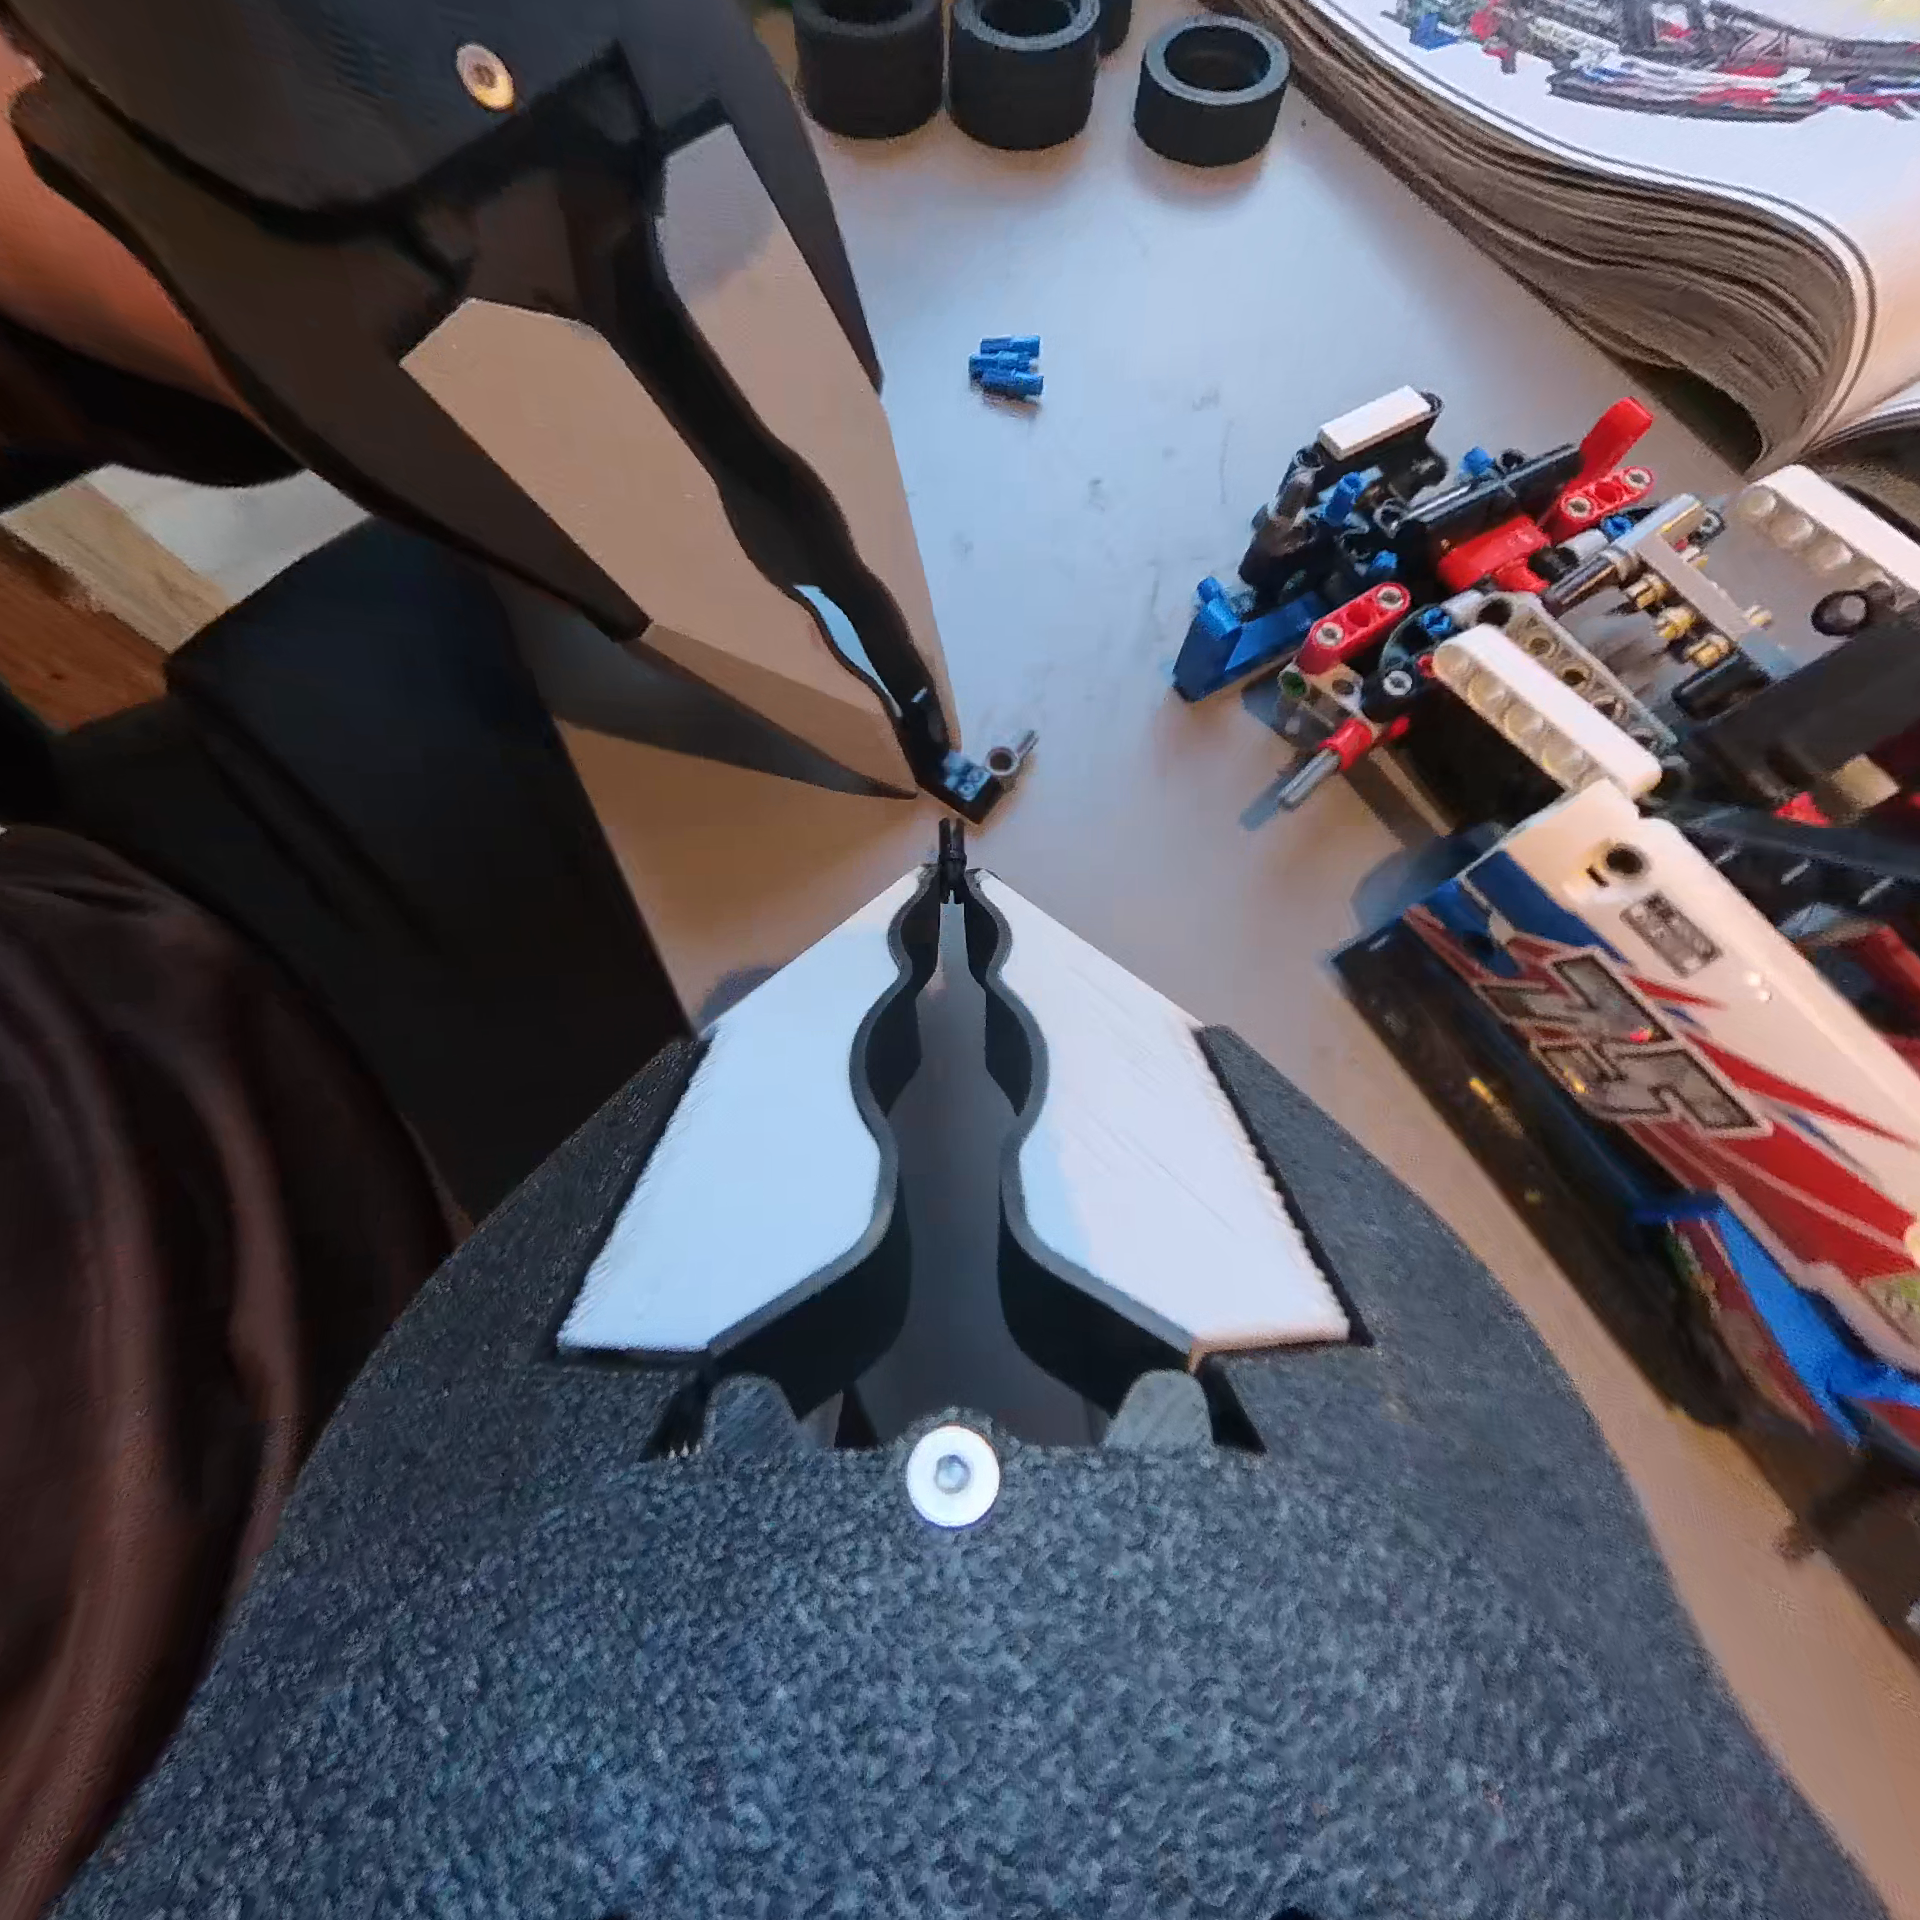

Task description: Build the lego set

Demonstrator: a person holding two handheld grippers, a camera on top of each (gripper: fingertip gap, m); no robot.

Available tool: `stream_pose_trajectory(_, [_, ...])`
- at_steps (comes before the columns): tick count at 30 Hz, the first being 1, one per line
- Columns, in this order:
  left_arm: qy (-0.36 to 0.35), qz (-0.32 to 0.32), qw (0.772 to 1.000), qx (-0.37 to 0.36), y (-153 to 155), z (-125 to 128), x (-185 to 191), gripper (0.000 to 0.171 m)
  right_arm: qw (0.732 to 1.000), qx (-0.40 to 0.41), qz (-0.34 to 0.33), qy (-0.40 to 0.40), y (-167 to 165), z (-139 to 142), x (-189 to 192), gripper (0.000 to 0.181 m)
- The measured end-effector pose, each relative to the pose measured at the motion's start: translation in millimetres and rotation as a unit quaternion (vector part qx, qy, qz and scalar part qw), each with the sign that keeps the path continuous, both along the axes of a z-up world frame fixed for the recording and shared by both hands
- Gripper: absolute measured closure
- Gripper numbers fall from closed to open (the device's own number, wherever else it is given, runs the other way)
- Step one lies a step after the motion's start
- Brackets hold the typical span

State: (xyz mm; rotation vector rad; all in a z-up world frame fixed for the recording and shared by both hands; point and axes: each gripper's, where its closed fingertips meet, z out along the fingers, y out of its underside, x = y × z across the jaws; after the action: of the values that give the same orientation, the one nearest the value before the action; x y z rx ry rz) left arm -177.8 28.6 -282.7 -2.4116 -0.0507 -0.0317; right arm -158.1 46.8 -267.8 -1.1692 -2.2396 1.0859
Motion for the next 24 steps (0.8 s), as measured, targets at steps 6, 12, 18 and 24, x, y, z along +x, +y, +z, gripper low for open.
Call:
stream_pose_trajectory(6, [-0.031,-0.024,0.999,0.013,8.7,0.5,20.6,0.166,0.999,0.012,-0.038,-0.010,4.2,-3.4,17.4,0.178])
stream_pose_trajectory(12, [-0.016,-0.012,1.000,0.022,17.1,0.5,31.4,0.166,0.997,0.027,-0.067,-0.036,5.1,-4.6,27.3,0.178])
stream_pose_trajectory(18, [-0.032,-0.012,0.998,0.045,13.3,0.9,54.7,0.166,0.997,0.018,-0.060,-0.039,-2.7,-5.6,48.6,0.178])
stream_pose_trajectory(24, [-0.031,-0.019,0.998,0.051,9.0,1.1,62.4,0.166,0.994,-0.058,-0.082,-0.036,-12.0,0.4,70.3,0.177])
